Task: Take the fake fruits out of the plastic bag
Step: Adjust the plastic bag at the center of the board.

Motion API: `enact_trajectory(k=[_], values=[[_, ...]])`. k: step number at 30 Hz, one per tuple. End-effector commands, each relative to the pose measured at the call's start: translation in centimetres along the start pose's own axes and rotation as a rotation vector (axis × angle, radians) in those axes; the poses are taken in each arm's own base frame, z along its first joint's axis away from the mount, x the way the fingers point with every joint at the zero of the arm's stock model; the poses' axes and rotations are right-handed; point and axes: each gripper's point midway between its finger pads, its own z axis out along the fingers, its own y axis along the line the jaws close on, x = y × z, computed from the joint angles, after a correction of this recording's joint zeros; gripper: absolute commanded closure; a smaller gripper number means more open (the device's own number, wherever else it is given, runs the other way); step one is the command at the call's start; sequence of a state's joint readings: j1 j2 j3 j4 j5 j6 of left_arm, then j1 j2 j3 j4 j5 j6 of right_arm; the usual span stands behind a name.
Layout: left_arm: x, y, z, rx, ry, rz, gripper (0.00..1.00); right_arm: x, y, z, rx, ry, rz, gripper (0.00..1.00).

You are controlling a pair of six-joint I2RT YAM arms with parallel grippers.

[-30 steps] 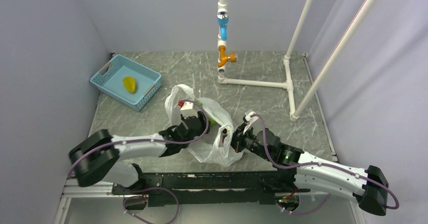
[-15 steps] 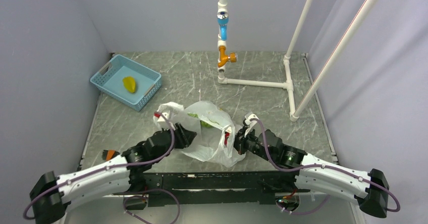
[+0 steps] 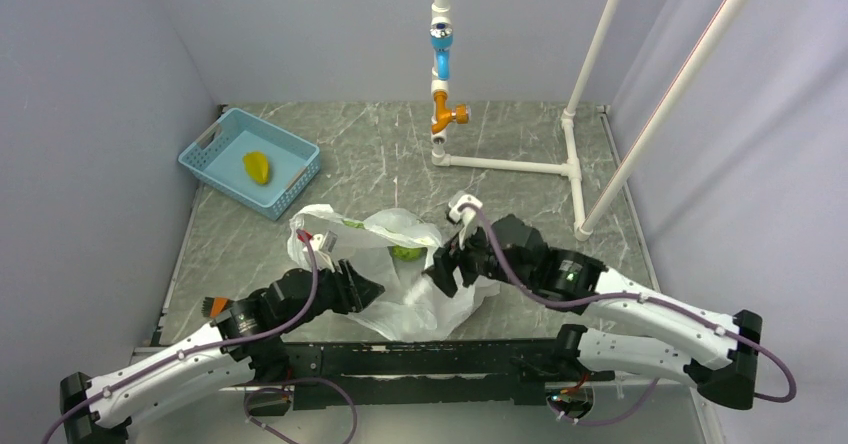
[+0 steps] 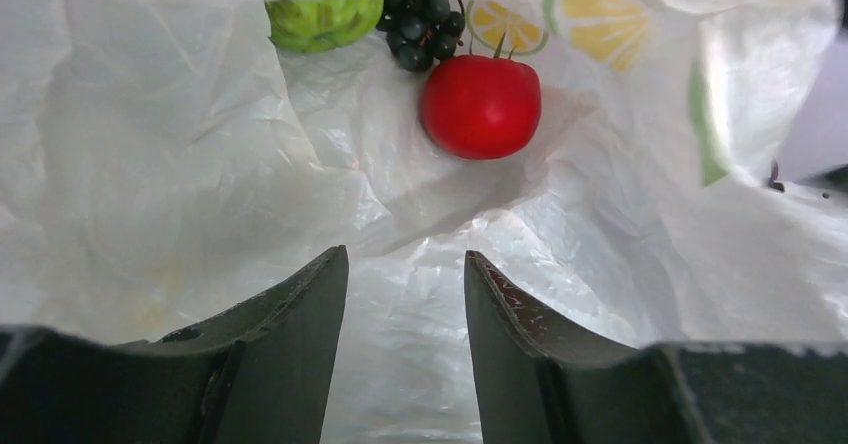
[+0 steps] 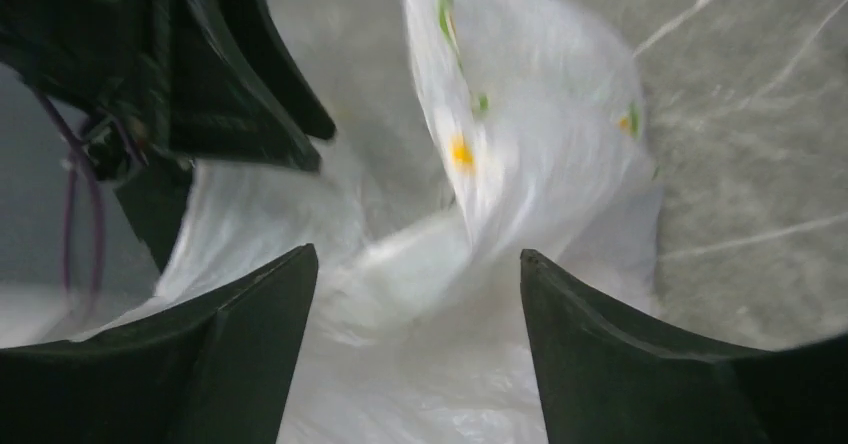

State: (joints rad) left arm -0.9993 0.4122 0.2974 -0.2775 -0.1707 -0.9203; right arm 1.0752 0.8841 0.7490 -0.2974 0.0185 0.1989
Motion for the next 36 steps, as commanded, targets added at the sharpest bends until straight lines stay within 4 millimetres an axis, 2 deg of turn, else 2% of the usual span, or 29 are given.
enact_trajectory(k=[1, 4, 6, 8, 11, 13, 14, 17, 18, 19, 22, 24, 27, 28, 29, 31, 33, 35, 36], values=[[0.4, -1.5, 0.3, 0.065, 0.029, -0.032, 0.48, -6.6, 0.7, -3.6, 0.04, -0.034, -0.004, 0.17], [0.3, -1.7, 0.5, 0.059, 0.032, -0.022, 0.48, -10.5, 3.1, -4.5, -0.04, -0.053, 0.01, 0.14], [0.2, -1.9, 0.7, 0.057, 0.034, -0.012, 0.48, -12.6, 5.8, -4.4, -0.146, -0.074, 0.02, 0.13], [0.1, -1.9, 0.8, 0.053, 0.036, -0.012, 0.47, -13.8, 9.0, -3.7, -0.272, -0.093, 0.032, 0.13], [0.1, -2.0, 1.2, 0.05, 0.038, -0.023, 0.48, -12.6, 12.7, -0.8, -0.399, -0.083, 0.024, 0.2], [0.3, -1.8, 1.3, 0.034, 0.042, -0.035, 0.48, -10.1, 13.2, 1.6, -0.385, -0.033, 0.011, 0.28], [0.4, -1.7, 1.3, 0.029, 0.043, -0.041, 0.48, -8.7, 12.8, 2.7, -0.351, -0.012, 0.008, 0.33], [0.5, -1.0, 1.2, 0.006, 0.04, -0.065, 0.48, -4.9, 8.2, 4.5, -0.101, 0.017, 0.091, 0.73], [0.5, -0.9, 1.1, 0.001, 0.036, -0.068, 0.48, -3.3, 7.0, 4.6, -0.049, 0.018, 0.113, 0.8], [0.6, -0.6, 1.0, -0.008, 0.033, -0.071, 0.48, -1.7, 6.2, 4.6, -0.024, 0.018, 0.143, 0.81], [0.5, 0.0, 1.1, -0.03, 0.019, -0.079, 0.48, 4.0, 4.8, 4.5, 0.027, 0.113, 0.256, 0.8], [0.5, 0.1, 1.2, -0.041, 0.016, -0.085, 0.48, 7.5, 4.4, 3.9, 0.075, 0.224, 0.36, 0.76], [0.6, 0.6, 1.4, -0.059, 0.014, -0.087, 0.48, 13.1, 2.6, 1.6, 0.228, 0.375, 0.524, 0.72], [0.7, 0.8, 1.4, -0.062, 0.012, -0.088, 0.49, 15.3, 1.4, 0.1, 0.317, 0.436, 0.557, 0.71], [0.7, 0.9, 1.5, -0.062, 0.008, -0.09, 0.49, 16.5, 0.4, -1.0, 0.398, 0.464, 0.596, 0.71], [0.6, 0.7, 1.4, -0.048, 0.0, -0.094, 0.48, 17.5, -1.2, -2.8, 0.517, 0.481, 0.631, 0.68], [0.6, 0.6, 1.4, -0.038, 0.0, -0.095, 0.48, 17.2, -2.8, -4.3, 0.615, 0.463, 0.623, 0.63], [0.6, 0.3, 1.3, -0.028, 0.003, -0.095, 0.48, 15.8, -4.4, -5.2, 0.699, 0.417, 0.57, 0.57], [0.6, 0.2, 1.3, -0.022, 0.006, -0.096, 0.48, 14.6, -4.9, -5.2, 0.714, 0.387, 0.541, 0.48]])
